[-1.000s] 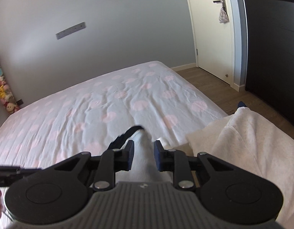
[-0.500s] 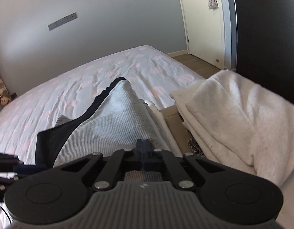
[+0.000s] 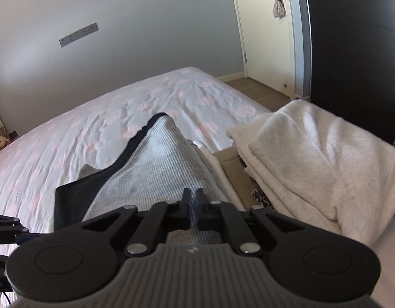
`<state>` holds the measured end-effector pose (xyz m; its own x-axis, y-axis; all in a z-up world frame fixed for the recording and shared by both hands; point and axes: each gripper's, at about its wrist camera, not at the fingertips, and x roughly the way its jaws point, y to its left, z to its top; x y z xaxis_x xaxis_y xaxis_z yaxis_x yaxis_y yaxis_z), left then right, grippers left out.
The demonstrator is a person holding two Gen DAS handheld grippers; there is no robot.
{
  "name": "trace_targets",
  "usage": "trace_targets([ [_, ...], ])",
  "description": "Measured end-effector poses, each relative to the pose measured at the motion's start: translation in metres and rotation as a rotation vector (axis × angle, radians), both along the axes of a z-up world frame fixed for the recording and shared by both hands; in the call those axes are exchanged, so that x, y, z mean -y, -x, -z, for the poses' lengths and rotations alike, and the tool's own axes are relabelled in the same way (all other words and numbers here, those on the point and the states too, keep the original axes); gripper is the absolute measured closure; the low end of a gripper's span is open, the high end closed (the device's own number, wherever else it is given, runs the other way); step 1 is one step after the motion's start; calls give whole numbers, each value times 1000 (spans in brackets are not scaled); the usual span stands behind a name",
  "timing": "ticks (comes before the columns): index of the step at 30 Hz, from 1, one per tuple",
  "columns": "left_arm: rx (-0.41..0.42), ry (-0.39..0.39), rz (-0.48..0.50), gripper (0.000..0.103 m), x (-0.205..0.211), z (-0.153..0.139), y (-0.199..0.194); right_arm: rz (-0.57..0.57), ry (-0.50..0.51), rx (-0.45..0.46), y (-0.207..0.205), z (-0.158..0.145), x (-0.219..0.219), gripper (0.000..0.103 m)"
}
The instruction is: Fold clothes
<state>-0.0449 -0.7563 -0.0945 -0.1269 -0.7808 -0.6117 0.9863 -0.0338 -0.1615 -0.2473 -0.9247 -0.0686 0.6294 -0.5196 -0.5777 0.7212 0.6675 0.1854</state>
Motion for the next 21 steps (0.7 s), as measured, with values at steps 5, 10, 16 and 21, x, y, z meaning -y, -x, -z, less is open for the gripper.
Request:
trace_targets([
  [5,31,22,-26,72,-22,-20,10,5,-2,24,24,-14,-34,69],
  [10,63,50,-55,56,-45,-41,20,10,-17,43,45,-23,-78,69],
  [16,117,105,-79,46,-75,-66,38,39,31,58,66,-35,-135,45],
  [21,207,165,-111,36,-98,-78,60,79,94,65,75,-43,-182,38],
])
